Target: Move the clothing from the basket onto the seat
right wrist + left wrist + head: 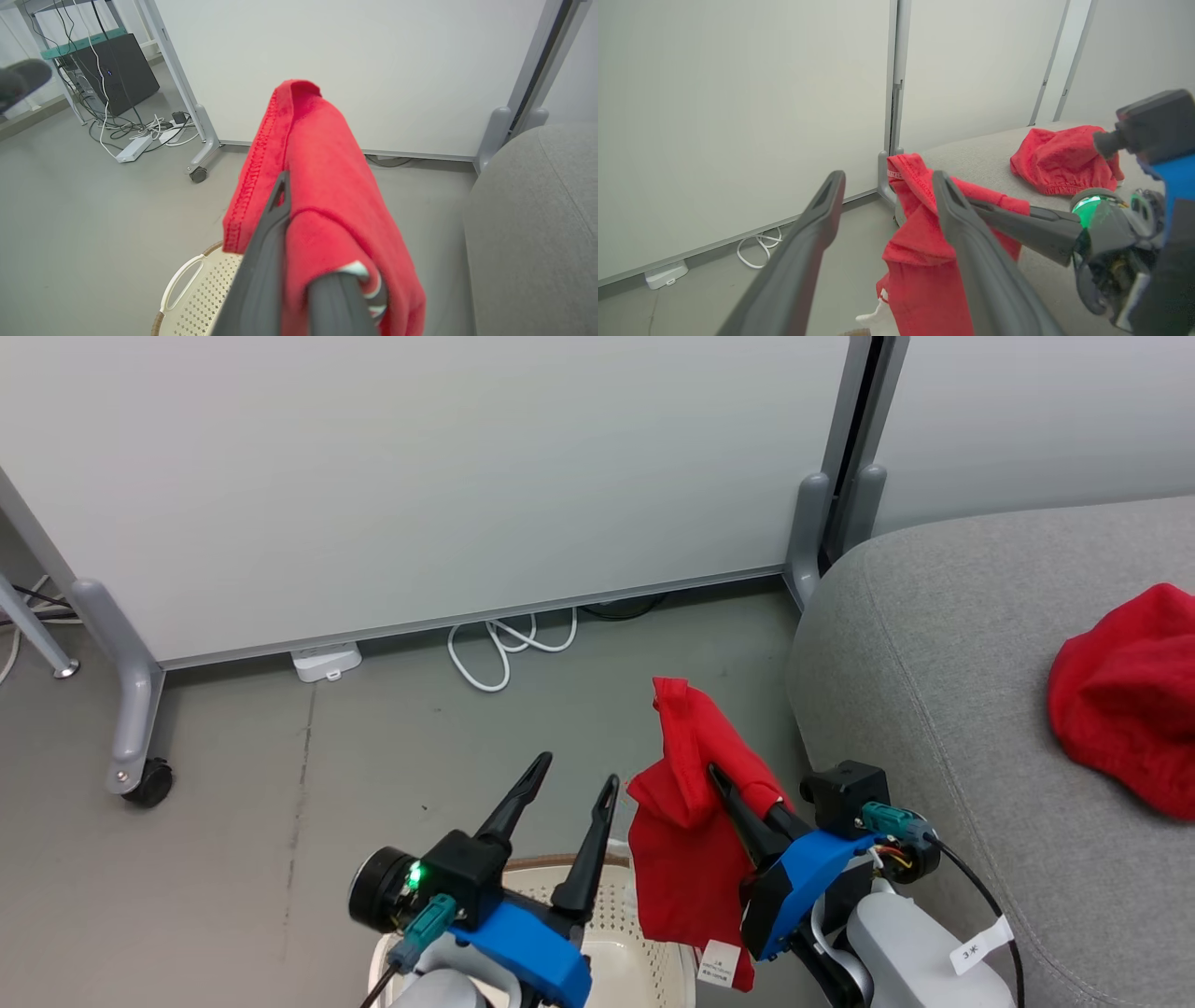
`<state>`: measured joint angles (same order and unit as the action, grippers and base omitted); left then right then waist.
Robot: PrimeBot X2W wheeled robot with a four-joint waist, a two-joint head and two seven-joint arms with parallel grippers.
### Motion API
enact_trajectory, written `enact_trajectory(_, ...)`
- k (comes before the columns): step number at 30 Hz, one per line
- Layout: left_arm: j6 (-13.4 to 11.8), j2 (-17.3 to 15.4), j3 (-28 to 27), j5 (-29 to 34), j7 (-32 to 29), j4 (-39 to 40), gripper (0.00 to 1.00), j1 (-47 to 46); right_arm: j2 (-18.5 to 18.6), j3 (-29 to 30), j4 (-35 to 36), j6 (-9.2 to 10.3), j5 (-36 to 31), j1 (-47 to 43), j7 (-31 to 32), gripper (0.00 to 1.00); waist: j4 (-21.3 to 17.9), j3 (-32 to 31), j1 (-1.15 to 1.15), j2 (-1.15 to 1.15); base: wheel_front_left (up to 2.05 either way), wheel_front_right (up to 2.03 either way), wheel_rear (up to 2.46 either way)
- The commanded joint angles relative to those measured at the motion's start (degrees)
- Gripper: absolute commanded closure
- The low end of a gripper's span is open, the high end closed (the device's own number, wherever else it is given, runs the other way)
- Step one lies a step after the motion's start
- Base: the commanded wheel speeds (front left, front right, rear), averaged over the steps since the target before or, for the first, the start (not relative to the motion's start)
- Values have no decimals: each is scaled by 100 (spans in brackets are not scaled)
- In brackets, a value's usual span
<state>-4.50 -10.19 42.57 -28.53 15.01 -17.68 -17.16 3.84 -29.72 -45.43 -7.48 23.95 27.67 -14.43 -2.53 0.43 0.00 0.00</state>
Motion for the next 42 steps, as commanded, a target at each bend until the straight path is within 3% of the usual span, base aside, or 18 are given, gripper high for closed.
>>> enact_trajectory(1,49,-16,-166,117,25,8,0,201,35,18,52,-3,-12,-40,-3,100,-36,6,0,0,0,0,0)
enact_trajectory(10,318,157,-1023,550,25,-242,0,787,85,116,202,-3,-82,-123,61,100,-136,-3,0,0,0,0,0)
enact_trajectory(22,678,452,-1544,1064,26,-396,0,907,80,224,388,-3,-189,-226,160,100,-225,6,0,0,0,0,0)
enact_trajectory(42,947,674,-1873,1470,25,-391,0,856,65,369,578,-3,-300,-217,230,100,-1424,145,0,0,0,0,0)
